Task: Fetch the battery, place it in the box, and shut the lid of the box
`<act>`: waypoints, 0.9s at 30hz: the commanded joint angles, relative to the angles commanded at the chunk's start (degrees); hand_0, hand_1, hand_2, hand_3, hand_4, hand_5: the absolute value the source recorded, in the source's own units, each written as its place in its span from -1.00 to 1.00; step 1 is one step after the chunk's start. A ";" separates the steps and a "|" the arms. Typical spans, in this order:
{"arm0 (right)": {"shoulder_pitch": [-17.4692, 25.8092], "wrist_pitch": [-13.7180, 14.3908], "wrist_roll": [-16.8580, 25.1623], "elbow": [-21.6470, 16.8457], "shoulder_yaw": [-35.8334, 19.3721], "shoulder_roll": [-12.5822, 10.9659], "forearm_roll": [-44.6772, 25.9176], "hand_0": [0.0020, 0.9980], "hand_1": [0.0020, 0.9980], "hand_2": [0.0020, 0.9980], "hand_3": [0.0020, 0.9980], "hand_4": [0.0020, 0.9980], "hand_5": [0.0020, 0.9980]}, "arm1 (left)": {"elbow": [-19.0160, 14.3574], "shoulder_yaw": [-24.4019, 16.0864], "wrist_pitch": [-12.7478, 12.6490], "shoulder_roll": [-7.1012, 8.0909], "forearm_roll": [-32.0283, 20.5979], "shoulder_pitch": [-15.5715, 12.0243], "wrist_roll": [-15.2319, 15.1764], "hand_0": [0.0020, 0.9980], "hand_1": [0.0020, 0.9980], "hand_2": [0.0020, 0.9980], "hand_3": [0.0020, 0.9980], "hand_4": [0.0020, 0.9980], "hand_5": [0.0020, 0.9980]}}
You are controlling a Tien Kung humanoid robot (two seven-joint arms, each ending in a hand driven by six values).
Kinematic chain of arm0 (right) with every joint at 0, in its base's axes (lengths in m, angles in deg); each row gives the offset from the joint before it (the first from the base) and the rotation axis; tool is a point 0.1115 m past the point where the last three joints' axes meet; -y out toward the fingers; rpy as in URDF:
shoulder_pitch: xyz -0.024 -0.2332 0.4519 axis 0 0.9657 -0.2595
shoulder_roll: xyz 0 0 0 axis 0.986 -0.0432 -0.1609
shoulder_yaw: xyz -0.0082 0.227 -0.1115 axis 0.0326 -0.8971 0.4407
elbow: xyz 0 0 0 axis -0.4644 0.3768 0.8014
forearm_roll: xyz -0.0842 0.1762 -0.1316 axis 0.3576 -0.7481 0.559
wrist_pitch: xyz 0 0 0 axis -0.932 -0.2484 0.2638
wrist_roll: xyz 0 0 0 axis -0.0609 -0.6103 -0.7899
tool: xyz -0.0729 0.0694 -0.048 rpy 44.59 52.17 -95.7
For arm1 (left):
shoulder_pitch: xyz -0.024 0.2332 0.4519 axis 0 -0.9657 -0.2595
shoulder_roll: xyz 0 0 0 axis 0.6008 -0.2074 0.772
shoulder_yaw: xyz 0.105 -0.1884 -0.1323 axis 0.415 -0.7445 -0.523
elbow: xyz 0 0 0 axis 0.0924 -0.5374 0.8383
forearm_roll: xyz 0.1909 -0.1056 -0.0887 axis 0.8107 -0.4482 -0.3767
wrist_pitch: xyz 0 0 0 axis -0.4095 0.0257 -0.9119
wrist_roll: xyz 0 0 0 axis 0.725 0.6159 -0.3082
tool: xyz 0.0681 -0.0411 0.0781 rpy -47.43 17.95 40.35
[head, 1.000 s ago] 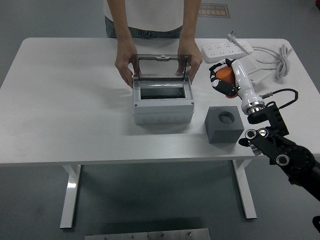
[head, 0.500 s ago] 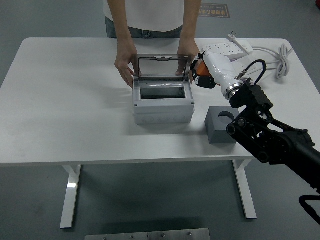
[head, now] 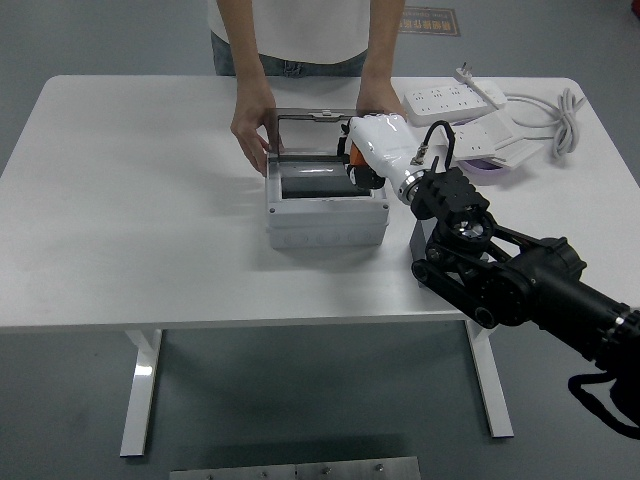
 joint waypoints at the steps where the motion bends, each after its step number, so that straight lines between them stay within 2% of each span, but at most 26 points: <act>1: -0.14 0.10 0.11 0.52 0.46 0.21 -0.46 -0.62 -0.53 -0.34 -0.36 -0.98 -1.00 | -0.02 -0.04 0.00 0.04 0.07 0.03 0.04 0.06 0.40 0.09 0.05 -0.01 -1.00; 8: -1.48 0.56 0.69 3.65 3.26 1.86 -3.41 -0.63 -0.53 -0.35 -0.36 -0.99 -1.00 | -0.07 -0.37 0.11 0.18 0.70 0.35 0.09 0.06 0.40 0.09 0.05 -0.01 -1.00; 27: -6.51 0.63 0.95 8.60 10.03 7.24 -8.55 -0.65 -0.53 -0.37 -0.37 -1.00 -1.00 | -0.15 -0.97 0.57 0.54 2.07 0.75 0.22 0.05 0.39 0.08 0.04 -0.06 -1.00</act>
